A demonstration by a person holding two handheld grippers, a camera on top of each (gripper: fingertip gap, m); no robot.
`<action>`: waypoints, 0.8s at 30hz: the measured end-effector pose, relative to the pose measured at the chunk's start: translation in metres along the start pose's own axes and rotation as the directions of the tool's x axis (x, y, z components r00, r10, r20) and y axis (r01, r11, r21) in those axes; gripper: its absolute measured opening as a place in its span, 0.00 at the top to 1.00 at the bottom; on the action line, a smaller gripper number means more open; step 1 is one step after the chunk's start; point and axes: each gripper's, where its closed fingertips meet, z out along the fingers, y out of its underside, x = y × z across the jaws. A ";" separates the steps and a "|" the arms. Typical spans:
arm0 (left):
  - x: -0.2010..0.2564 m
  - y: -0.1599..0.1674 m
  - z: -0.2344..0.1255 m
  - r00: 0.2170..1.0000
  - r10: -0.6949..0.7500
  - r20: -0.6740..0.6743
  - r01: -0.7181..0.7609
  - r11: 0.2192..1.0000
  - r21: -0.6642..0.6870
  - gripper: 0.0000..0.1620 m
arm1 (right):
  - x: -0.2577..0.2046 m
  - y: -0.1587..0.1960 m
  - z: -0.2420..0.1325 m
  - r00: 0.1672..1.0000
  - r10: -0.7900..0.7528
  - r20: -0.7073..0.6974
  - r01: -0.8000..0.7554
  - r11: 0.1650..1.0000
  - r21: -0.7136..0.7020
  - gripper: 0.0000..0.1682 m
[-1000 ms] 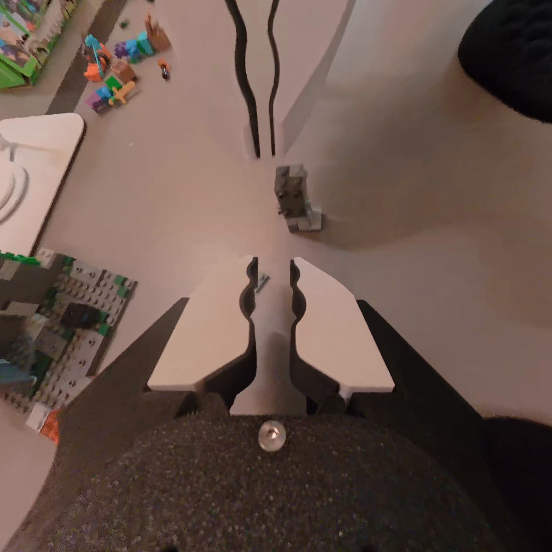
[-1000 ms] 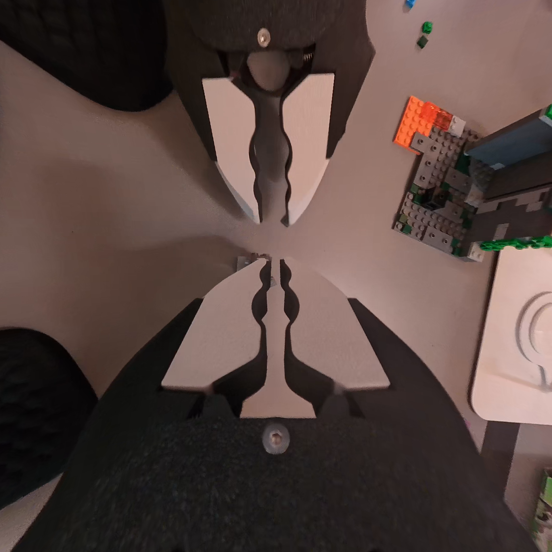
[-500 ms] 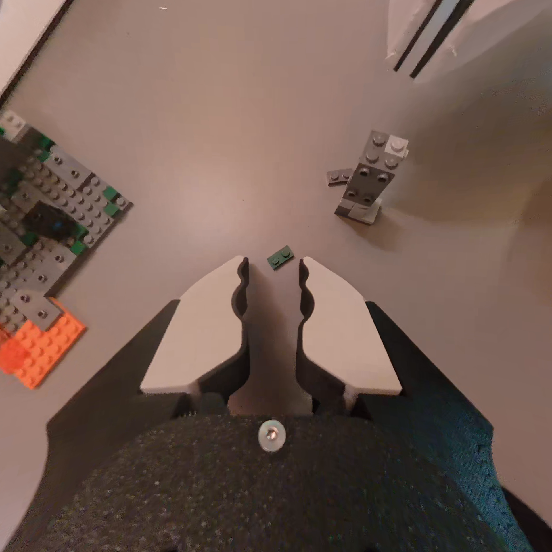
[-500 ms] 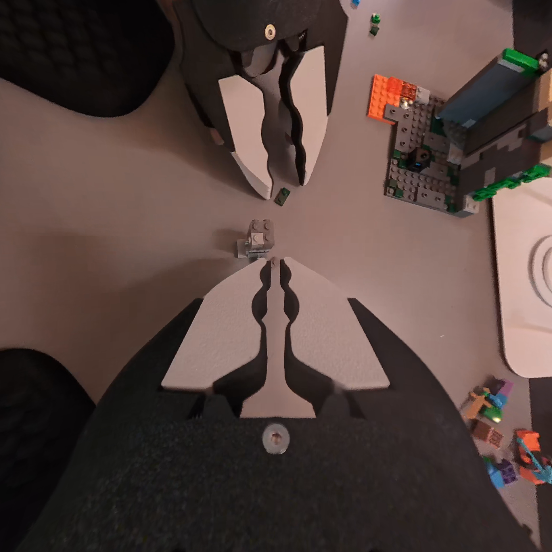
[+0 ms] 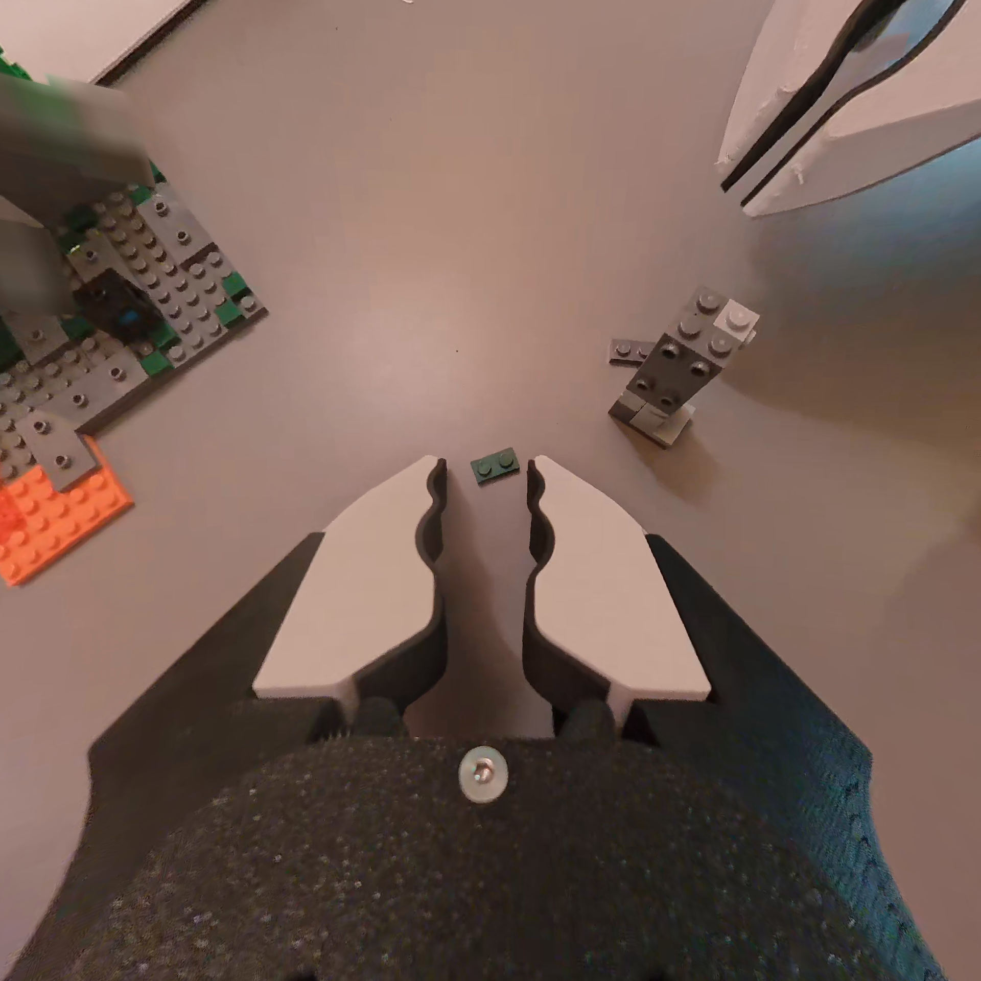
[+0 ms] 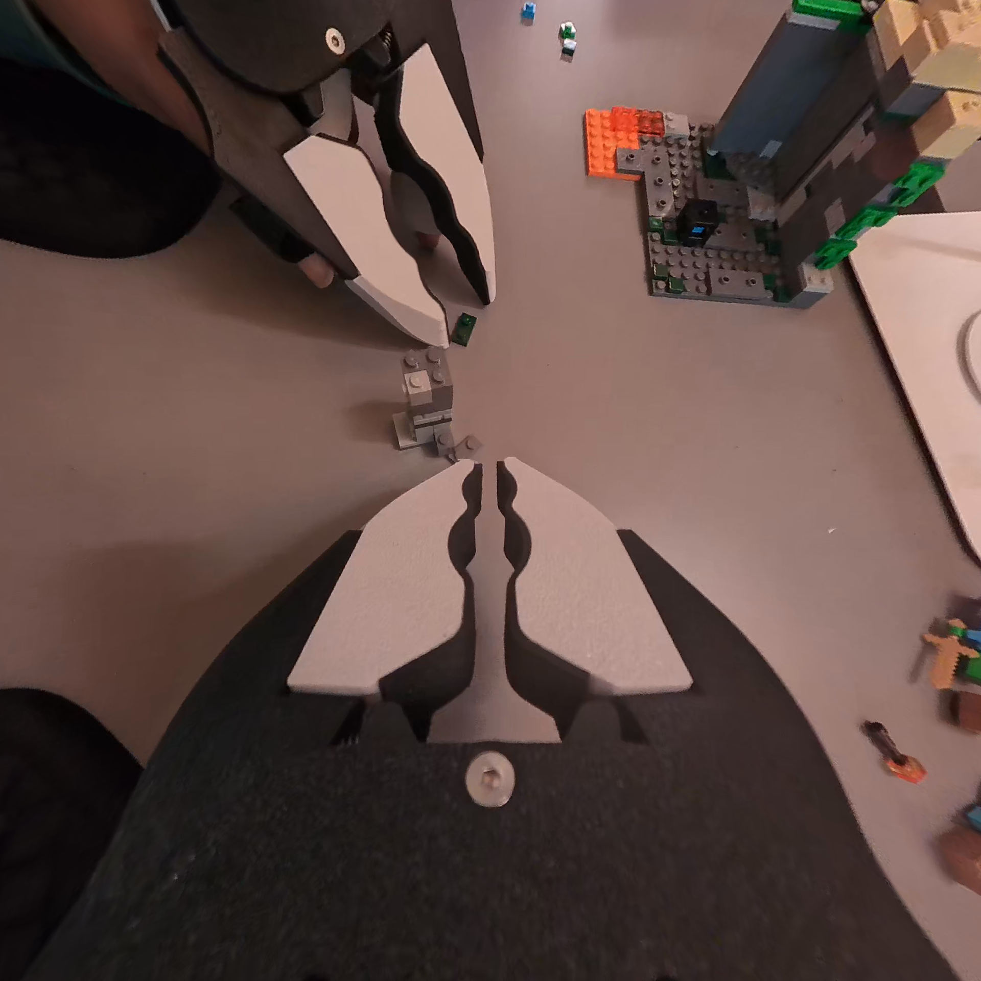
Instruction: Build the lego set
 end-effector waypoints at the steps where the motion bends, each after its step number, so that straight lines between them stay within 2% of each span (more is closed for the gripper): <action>1: 0.001 0.000 0.000 1.000 -0.003 0.006 0.003 1.000 0.001 0.84 | 0.000 0.000 0.001 1.000 0.007 -0.001 -0.007 1.000 0.005 0.97; 7: 0.004 -0.003 0.002 0.999 -0.005 0.038 0.005 1.000 -0.004 0.90 | -0.002 0.002 0.002 1.000 0.031 0.001 -0.031 0.999 0.030 0.97; 11: 0.004 -0.002 0.002 0.999 -0.012 0.046 0.013 1.000 -0.021 0.90 | -0.003 0.005 -0.002 0.999 0.042 -0.006 -0.042 0.998 0.041 0.97; 15: 0.007 -0.002 0.001 1.000 0.006 -0.009 -0.006 1.000 -0.020 0.91 | -0.004 0.005 -0.011 0.998 0.053 -0.019 -0.051 0.996 0.071 0.97; 19: 0.020 -0.005 -0.012 0.981 0.165 -0.098 -0.163 0.986 0.027 0.91 | -0.010 -0.003 -0.022 0.999 0.035 -0.015 -0.033 0.991 0.129 0.97; 24: 0.050 -0.013 -0.042 0.891 0.417 -0.177 -0.395 0.907 0.149 0.91 | -0.042 -0.021 -0.029 0.995 -0.004 0.096 -0.016 0.978 0.208 0.97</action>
